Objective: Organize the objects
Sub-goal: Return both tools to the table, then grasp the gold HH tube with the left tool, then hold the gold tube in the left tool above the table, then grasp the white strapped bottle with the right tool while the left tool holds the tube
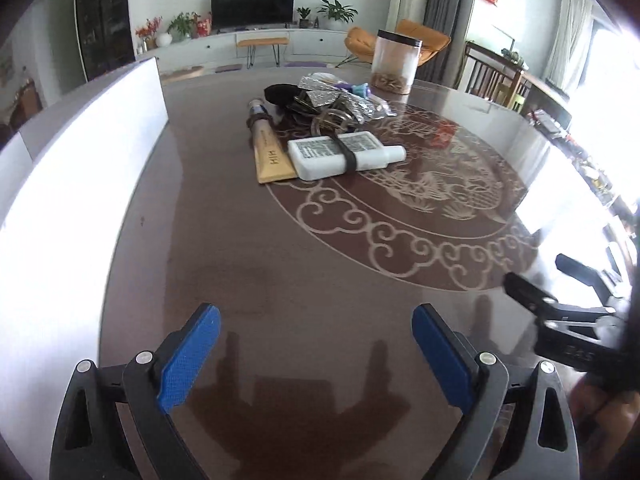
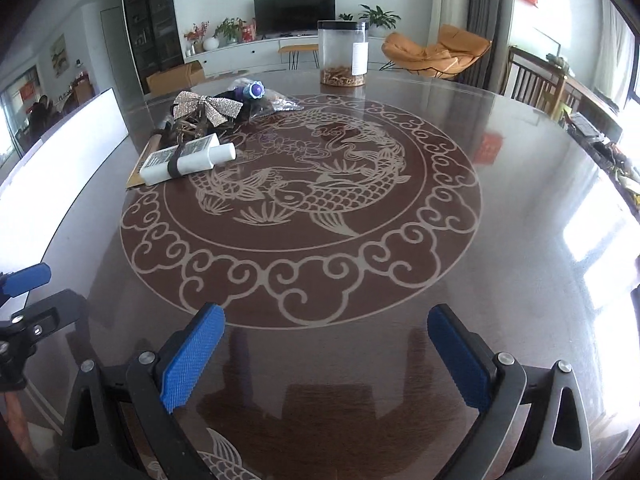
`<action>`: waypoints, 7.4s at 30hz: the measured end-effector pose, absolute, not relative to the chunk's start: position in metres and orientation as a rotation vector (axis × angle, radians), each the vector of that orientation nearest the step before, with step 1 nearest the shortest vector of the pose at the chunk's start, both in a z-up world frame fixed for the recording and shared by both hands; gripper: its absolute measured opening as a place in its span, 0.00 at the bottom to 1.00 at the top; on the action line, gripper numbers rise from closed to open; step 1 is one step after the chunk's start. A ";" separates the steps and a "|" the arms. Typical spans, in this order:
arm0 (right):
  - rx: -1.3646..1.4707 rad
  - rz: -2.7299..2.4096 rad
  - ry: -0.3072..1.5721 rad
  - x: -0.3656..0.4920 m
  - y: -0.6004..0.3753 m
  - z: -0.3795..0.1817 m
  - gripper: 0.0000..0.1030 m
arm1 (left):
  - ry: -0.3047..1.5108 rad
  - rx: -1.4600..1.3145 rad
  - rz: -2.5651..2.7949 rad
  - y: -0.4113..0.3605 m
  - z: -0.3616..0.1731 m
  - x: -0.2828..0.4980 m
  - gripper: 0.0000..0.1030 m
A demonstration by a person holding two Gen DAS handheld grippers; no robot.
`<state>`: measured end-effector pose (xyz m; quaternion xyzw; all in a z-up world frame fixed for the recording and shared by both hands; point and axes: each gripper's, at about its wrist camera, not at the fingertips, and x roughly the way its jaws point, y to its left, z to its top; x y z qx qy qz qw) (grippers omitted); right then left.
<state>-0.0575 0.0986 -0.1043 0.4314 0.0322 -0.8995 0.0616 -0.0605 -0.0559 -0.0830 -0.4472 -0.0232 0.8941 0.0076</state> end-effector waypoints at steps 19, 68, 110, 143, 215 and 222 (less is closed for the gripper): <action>1.360 -2.694 0.128 -0.066 0.091 -0.115 0.99 | -0.016 -1.465 2.816 -0.060 -0.102 -0.076 1.00; 1.369 -2.664 0.129 -0.067 0.089 -0.118 1.00 | -0.124 -1.564 2.761 -0.068 -0.095 -0.104 1.00; 1.365 -2.656 0.135 -0.067 0.087 -0.118 1.00 | -0.517 -1.590 2.826 -0.141 -0.093 -0.261 1.00; 1.365 -2.656 0.135 -0.068 0.087 -0.118 1.00 | -0.017 -1.484 2.791 -0.077 -0.114 -0.112 1.00; 1.444 -2.696 0.091 -0.156 0.037 -0.111 0.63 | -0.009 -1.465 2.803 -0.067 -0.111 -0.109 1.00; 1.318 -2.718 0.102 -0.102 0.058 -0.111 0.53 | -0.009 -1.465 2.803 -0.067 -0.111 -0.109 1.00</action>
